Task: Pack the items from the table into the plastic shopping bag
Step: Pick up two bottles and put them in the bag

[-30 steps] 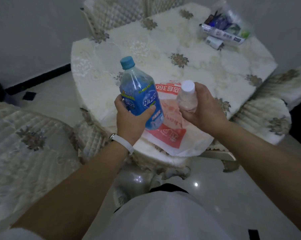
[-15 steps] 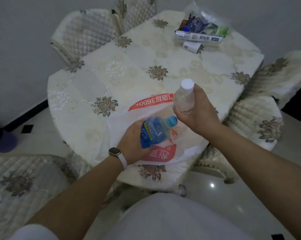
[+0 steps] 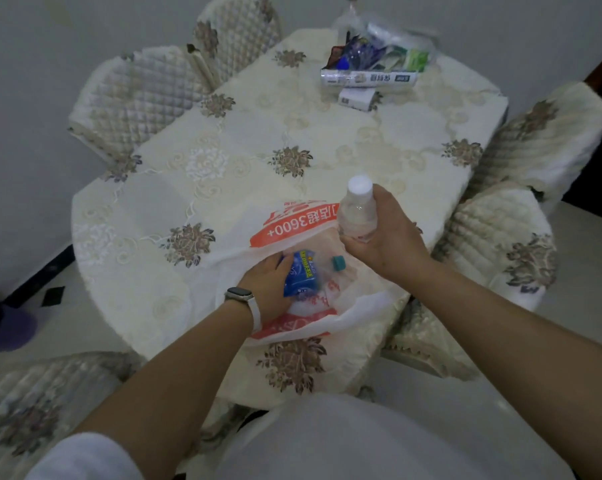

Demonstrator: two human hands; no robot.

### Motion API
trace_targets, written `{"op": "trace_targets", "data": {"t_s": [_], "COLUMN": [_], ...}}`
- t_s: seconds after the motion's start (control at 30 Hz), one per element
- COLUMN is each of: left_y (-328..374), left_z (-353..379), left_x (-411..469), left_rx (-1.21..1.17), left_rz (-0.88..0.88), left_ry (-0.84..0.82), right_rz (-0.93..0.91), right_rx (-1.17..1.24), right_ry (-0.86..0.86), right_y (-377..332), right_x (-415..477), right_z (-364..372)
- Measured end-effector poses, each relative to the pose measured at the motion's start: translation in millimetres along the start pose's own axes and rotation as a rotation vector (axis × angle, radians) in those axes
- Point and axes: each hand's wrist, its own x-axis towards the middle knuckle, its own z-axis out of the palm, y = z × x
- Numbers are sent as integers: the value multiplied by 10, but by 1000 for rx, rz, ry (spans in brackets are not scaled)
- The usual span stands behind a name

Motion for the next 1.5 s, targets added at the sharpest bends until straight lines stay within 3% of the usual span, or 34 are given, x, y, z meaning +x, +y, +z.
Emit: {"op": "trace_targets", "data": {"t_s": [0.1,0.17,0.23,0.37,0.47,0.6,0.83,1.23,1.5], "left_y": [57,90,16,-407,-717,-962,-991,-1035,-912], "left_z": [-106,-175,-215,-352,-541,-726,-722,-375,-361], "left_x": [-65,-185,-310,-442,-412,-250,-67,-73,-200], "left_rx": [28,46,93,158,167,188,144,103,-5], "left_rz": [104,277,342,51,-150,-229,-235,-238,-90], "left_ry": [23,175,360,466,408,358,361,88,137], "right_rz": [24,36,39,31,-24,-64,-71,14,-18], "right_rx": [0,-1,0,-11,-63,-111,-119,95,96], "right_ry": [15,30,50,16,-29,-84,-111,-110,-124], "right_y": [11,-5,-49,-176,-286,-393,-411,-377,-387], "right_x": [5,10,16,61,117,284,687,1303,1304], "right_z": [24,42,63,157,266,431,697,1232,1113]}}
